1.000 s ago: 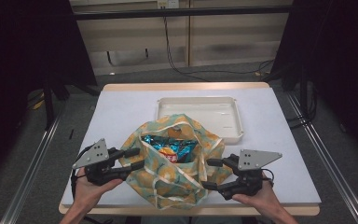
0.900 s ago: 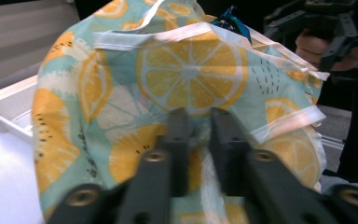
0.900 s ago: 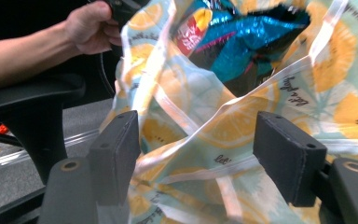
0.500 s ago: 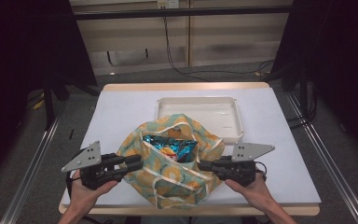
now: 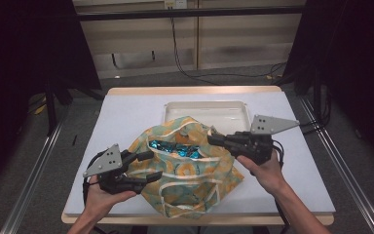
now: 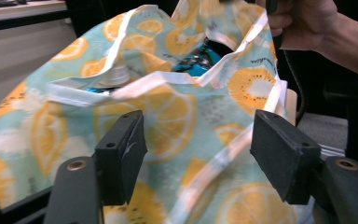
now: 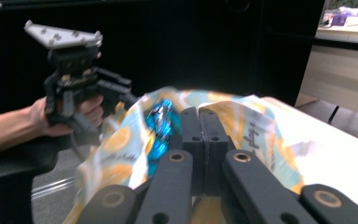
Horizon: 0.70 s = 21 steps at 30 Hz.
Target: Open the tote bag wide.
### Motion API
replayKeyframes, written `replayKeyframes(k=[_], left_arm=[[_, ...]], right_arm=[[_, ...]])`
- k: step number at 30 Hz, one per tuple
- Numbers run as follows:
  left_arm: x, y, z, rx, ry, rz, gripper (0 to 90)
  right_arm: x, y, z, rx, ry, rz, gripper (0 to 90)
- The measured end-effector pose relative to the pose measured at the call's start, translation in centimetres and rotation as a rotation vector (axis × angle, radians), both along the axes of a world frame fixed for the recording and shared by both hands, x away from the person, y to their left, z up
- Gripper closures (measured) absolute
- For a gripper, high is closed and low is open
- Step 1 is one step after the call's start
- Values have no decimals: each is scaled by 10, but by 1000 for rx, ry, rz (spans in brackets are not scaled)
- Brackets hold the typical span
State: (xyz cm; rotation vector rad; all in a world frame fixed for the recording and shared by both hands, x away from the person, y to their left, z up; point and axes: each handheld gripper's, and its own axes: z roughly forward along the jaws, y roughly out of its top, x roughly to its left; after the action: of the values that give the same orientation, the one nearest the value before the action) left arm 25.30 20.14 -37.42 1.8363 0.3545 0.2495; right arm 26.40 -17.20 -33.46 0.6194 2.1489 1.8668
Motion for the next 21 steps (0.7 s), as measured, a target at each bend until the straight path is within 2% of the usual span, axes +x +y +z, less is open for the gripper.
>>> replayKeyframes(k=[2,3,4,7,8,9,12,13,15,16,17,19,21], left_arm=[[1,2,0,-1,-2,10,310],[3,3,-1,5,-2,11,298],[3,3,-1,5,-2,11,294],[7,4,-2,-28,27,1,272],[7,5,-3,-14,15,24,272],[9,6,-4,-19,16,18,266],[13,9,-7,1,17,48,218],[14,9,-8,4,19,49,207],[16,8,-11,40,13,62,187],[16,8,-11,40,13,62,188],[16,8,-12,36,22,67,203],[18,7,-13,39,33,63,295],[22,10,-14,36,56,48,416]], right_arm=[[10,2,4,15,-5,-10,900],[22,5,8,29,-5,-26,900],[22,5,8,29,-5,-26,900],[36,10,14,25,-14,-48,900],[41,12,17,27,-19,-55,900],[47,13,19,43,-11,-61,900],[62,18,18,59,-3,-82,900],[68,19,17,62,4,-89,900],[82,22,11,47,14,-124,900],[82,22,11,47,14,-124,900],[89,25,7,8,9,-146,900],[94,27,3,7,30,-147,900],[97,27,-1,-4,31,-158,900]])
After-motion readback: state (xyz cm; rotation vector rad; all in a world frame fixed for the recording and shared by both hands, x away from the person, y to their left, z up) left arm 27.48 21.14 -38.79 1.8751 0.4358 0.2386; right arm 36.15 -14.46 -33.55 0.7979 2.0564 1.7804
